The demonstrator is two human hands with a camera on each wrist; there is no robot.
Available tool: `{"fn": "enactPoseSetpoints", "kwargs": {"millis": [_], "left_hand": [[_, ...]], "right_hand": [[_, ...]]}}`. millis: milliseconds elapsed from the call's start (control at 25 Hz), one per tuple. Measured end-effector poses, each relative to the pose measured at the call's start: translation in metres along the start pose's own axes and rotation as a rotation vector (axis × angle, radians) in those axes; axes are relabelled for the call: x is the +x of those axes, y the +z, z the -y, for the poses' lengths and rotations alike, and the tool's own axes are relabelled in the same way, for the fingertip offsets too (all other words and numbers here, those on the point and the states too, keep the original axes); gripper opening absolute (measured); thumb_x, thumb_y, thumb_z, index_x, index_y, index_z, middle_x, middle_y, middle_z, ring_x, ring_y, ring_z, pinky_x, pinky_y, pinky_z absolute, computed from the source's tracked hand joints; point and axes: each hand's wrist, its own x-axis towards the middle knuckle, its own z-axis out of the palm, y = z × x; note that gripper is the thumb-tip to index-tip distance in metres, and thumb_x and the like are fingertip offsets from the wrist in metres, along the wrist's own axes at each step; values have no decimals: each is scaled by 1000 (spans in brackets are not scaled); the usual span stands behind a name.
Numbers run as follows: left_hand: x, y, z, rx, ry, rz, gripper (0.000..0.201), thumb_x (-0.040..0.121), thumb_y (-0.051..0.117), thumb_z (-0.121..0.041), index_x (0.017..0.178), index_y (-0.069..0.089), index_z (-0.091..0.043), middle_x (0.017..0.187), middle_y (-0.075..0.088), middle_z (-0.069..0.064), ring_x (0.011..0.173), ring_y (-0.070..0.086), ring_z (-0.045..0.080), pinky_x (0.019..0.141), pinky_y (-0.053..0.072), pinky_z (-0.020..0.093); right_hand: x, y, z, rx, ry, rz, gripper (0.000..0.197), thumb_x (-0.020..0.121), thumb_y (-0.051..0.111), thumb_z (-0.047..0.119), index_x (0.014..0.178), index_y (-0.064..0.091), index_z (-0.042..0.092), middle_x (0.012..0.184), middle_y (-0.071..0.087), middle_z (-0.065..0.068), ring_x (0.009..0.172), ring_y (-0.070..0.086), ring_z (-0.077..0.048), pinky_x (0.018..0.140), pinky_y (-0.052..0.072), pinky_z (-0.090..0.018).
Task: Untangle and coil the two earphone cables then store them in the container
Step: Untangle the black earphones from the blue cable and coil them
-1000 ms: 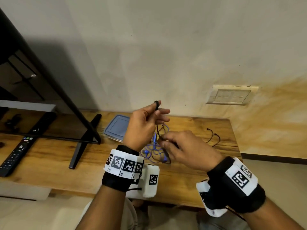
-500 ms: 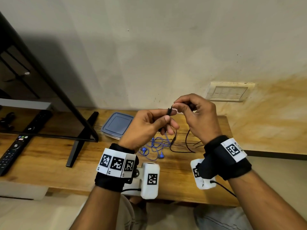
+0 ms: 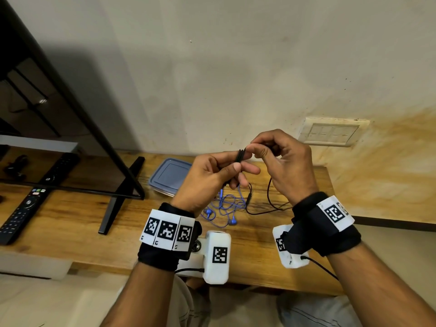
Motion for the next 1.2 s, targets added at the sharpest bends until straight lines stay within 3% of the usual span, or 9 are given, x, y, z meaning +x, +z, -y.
{"fn": "enactPoseSetpoints", "kwargs": {"millis": [120, 240, 360, 600, 760, 920, 1080, 1120, 1200], "left_hand": [[1, 0, 0, -37, -15, -17, 26, 98, 49, -3, 118, 64, 2, 92, 75, 12, 61, 58, 13, 57, 44, 20], [0, 2, 2, -117, -8, -57, 25, 95, 52, 0, 116, 63, 6, 89, 75, 15, 66, 66, 14, 58, 51, 20], [0, -2, 3, -208, -30, -142, 31, 85, 62, -5, 114, 65, 3, 98, 75, 19, 80, 74, 19, 72, 59, 23], [0, 0, 2, -306, -17, -196, 28, 93, 53, 6, 120, 59, 8, 110, 71, 25, 97, 73, 29, 85, 59, 29], [-1, 3, -2, -377, -27, -173, 29, 95, 50, 6, 123, 55, 11, 113, 70, 25, 100, 72, 30, 84, 59, 28], [1, 2, 1, -305, -12, -207, 31, 95, 51, 5, 126, 55, 7, 115, 70, 22, 104, 71, 32, 78, 61, 30], [6, -2, 14, 62, 5, -246, 35, 98, 47, 6, 128, 55, -7, 112, 71, 5, 104, 71, 21, 87, 56, 27], [6, -3, 17, 176, -7, -220, 35, 98, 47, 4, 130, 55, -9, 113, 71, 3, 105, 71, 18, 88, 56, 26], [7, -4, 20, 335, -40, -129, 32, 99, 49, -2, 129, 59, -5, 114, 72, 3, 105, 70, 19, 90, 55, 27]], "right_hand": [[0, 1, -3, 28, 100, 1, 3, 87, 73, 16, 87, 71, 16, 77, 70, 3, 69, 64, -13, 64, 52, -24], [-6, 13, -2, 101, 333, 103, 17, 94, 62, 6, 89, 70, 20, 69, 69, 10, 57, 58, -8, 53, 49, -27], [-18, 25, 12, 255, 546, 236, 32, 93, 48, -13, 102, 68, 11, 63, 63, 6, 40, 48, 1, 39, 37, -14], [-25, 25, 19, 662, 868, 221, 16, 100, 51, 11, 98, 67, 11, 64, 57, -5, 42, 32, -5, 34, 22, -15], [-29, 31, 22, 528, 767, 225, 14, 99, 55, 14, 90, 66, 13, 68, 59, -9, 46, 34, -9, 36, 27, -16], [-30, 26, 19, 153, 530, 325, 21, 99, 56, 21, 83, 68, 17, 60, 64, 4, 43, 50, 0, 46, 35, -13], [-25, 5, 26, -263, 252, 808, 18, 98, 56, 24, 93, 71, 17, 65, 69, 4, 54, 57, 1, 55, 39, -15], [-21, 0, 27, -295, 209, 847, 16, 98, 57, 23, 93, 72, 17, 66, 70, 4, 56, 58, 1, 55, 39, -14], [-10, -12, 25, -298, 127, 714, 12, 94, 63, 21, 92, 75, 18, 70, 71, 5, 64, 61, -2, 59, 43, -14]]}}
